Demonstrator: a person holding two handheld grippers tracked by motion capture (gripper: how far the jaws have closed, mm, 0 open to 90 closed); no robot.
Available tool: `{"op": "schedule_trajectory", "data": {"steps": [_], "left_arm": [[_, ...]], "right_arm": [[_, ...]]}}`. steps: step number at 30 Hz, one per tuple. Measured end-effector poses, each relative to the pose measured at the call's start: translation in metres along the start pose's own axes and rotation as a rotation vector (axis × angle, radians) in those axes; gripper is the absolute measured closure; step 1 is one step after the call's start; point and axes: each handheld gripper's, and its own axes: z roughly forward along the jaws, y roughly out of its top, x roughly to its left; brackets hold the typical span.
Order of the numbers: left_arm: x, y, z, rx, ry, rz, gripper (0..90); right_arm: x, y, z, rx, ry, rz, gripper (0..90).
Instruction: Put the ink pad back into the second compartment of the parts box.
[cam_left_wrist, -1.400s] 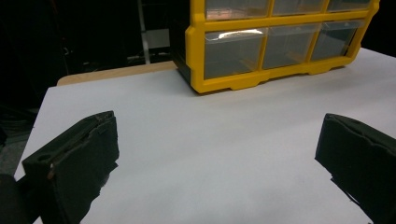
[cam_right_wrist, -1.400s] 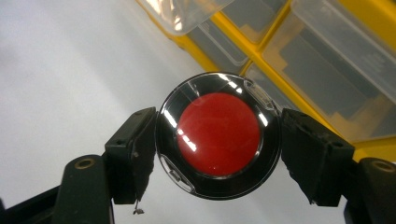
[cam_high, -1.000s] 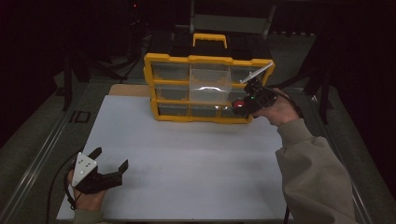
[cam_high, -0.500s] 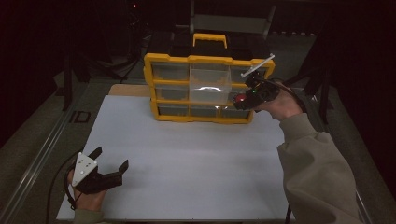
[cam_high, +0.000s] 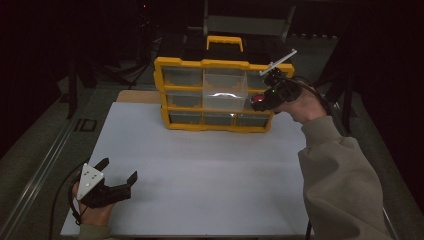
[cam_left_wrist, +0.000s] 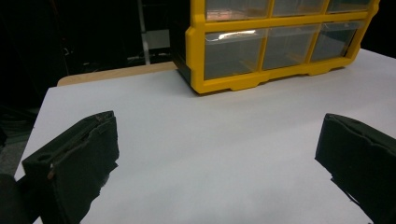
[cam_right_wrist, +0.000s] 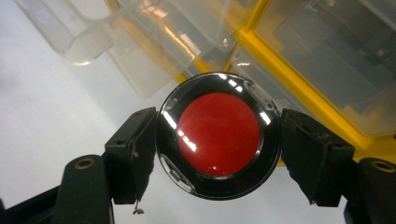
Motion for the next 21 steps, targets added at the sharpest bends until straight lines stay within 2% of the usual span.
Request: {"op": "schedule_trajectory", "data": {"steps": [21], "left_arm": [[0.001,0.000,0.000,0.002,-0.001,-0.003,0.0]], "right_arm": [[-0.002,0.020,-0.014,-0.026,-0.006,0.006,29.5]]}}
